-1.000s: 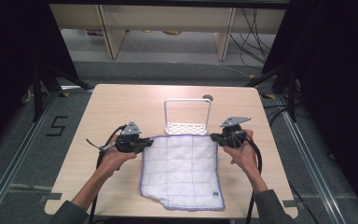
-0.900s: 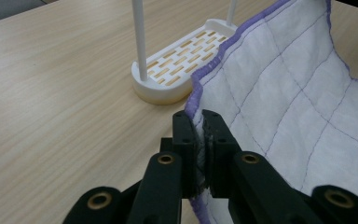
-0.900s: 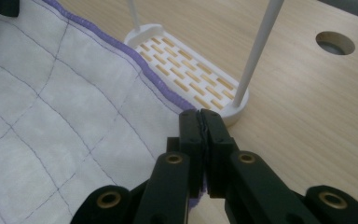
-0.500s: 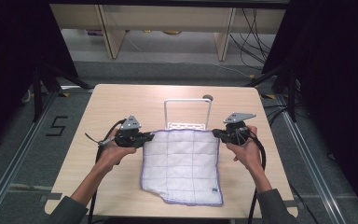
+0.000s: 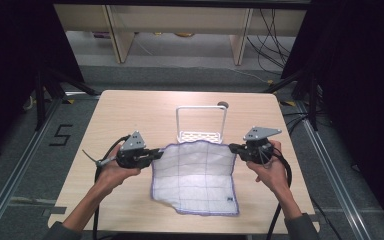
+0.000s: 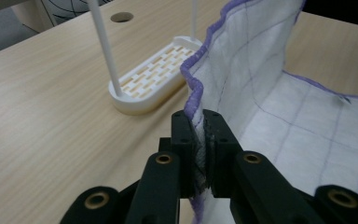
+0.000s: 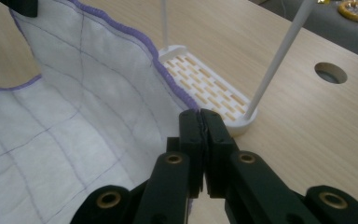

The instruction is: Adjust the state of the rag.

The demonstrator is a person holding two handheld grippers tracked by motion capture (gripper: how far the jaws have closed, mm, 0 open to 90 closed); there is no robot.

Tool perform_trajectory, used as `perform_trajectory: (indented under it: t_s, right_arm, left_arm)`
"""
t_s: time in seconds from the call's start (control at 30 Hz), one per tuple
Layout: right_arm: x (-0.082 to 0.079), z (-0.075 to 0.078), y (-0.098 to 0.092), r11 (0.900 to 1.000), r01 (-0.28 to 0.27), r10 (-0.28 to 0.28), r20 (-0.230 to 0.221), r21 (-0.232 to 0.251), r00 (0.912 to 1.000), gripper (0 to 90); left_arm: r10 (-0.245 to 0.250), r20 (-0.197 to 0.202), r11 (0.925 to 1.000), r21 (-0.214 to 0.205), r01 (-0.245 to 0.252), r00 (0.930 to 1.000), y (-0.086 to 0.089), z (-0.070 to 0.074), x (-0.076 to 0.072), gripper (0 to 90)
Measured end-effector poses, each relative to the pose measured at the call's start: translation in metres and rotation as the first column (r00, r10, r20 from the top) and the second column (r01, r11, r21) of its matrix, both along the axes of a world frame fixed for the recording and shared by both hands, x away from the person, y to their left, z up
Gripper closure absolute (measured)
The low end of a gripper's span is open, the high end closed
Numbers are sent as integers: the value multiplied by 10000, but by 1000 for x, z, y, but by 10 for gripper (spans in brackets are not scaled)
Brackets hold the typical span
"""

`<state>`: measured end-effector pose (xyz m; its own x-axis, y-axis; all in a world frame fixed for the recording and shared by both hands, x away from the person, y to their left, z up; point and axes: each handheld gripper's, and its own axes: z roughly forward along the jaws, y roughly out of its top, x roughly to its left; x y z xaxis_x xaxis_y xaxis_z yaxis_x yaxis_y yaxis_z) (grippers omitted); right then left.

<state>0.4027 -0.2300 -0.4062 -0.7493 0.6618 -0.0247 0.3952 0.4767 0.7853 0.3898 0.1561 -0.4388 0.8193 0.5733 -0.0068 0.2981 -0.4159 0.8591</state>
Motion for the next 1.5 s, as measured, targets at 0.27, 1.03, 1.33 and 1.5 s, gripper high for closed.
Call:
perform_trajectory:
  t_s: [0.27, 1.03, 1.33, 1.5]
  right_arm:
    - [-42, -10, -3, 9987, -503, 503, 49, -97, 9987, 883]
    - [-96, -67, -6, 9885, -1379, 1286, -1344, -621, 9825, 871]
    - [-112, -72, -13, 9939, -1080, 1016, -1942, -222, 9757, 671]
    - [-105, -51, -19, 9976, 64, 40, -1482, 693, 9889, 573]
  left_arm:
    - [-423, 7, 9983, 407, 423, 9991, 6, -19, -38, 831]
    - [-1355, -657, 9774, 1547, 1443, 9886, 6, -67, -85, 751]
    - [-1216, -1245, 9894, 647, 1303, 9847, 14, -57, -91, 474]
    - [-763, -1348, 9967, -383, 718, 9879, 22, -42, -77, 444]
